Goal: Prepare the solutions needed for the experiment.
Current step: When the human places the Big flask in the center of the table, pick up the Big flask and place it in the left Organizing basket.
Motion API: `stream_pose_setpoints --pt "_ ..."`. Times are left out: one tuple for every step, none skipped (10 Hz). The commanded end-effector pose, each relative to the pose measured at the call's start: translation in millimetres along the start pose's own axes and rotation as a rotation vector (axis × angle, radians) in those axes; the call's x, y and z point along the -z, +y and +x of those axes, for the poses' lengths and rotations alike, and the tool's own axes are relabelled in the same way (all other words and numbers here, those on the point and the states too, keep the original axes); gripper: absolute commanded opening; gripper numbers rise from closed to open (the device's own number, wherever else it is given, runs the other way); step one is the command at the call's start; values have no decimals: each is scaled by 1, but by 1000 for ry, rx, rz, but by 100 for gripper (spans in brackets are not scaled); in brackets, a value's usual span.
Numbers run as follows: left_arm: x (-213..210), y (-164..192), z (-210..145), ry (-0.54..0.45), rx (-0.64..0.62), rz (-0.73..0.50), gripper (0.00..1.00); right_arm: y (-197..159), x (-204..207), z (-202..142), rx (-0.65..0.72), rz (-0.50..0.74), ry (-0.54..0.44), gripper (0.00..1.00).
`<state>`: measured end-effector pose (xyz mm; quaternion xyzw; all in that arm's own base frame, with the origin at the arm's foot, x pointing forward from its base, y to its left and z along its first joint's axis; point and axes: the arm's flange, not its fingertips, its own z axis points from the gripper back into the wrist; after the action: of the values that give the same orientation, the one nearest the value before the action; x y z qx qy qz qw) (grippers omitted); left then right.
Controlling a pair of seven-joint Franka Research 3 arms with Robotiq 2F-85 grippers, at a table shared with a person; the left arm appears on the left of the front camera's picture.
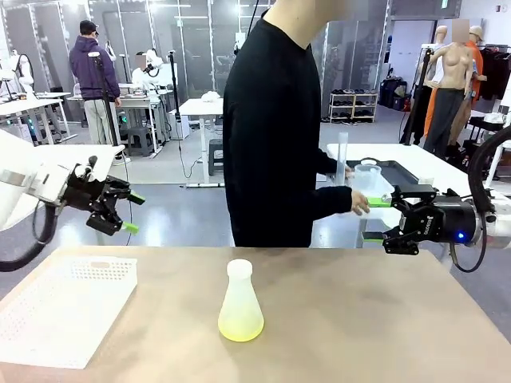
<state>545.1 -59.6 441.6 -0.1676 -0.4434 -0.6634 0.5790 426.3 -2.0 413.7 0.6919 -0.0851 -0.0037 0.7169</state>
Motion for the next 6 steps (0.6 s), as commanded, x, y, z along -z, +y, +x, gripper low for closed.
stream_pose_setpoints --pt "8 31 -28 -234 40 -6 100 1 0 0 -3 1 1 82" --pt "11 30 -33 -359 -15 -57 100 1 0 0 -3 1 1 82" --pt "8 6 -5 -118 25 21 100 1 0 0 -3 1 1 82" --pt "8 6 -5 -118 25 21 100 1 0 0 -3 1 1 82" --pt "8 6 -5 -118 25 21 100 1 0 0 -3 1 1 82" --pt "8 6 -5 -118 25 21 100 1 0 0 -3 1 1 82"
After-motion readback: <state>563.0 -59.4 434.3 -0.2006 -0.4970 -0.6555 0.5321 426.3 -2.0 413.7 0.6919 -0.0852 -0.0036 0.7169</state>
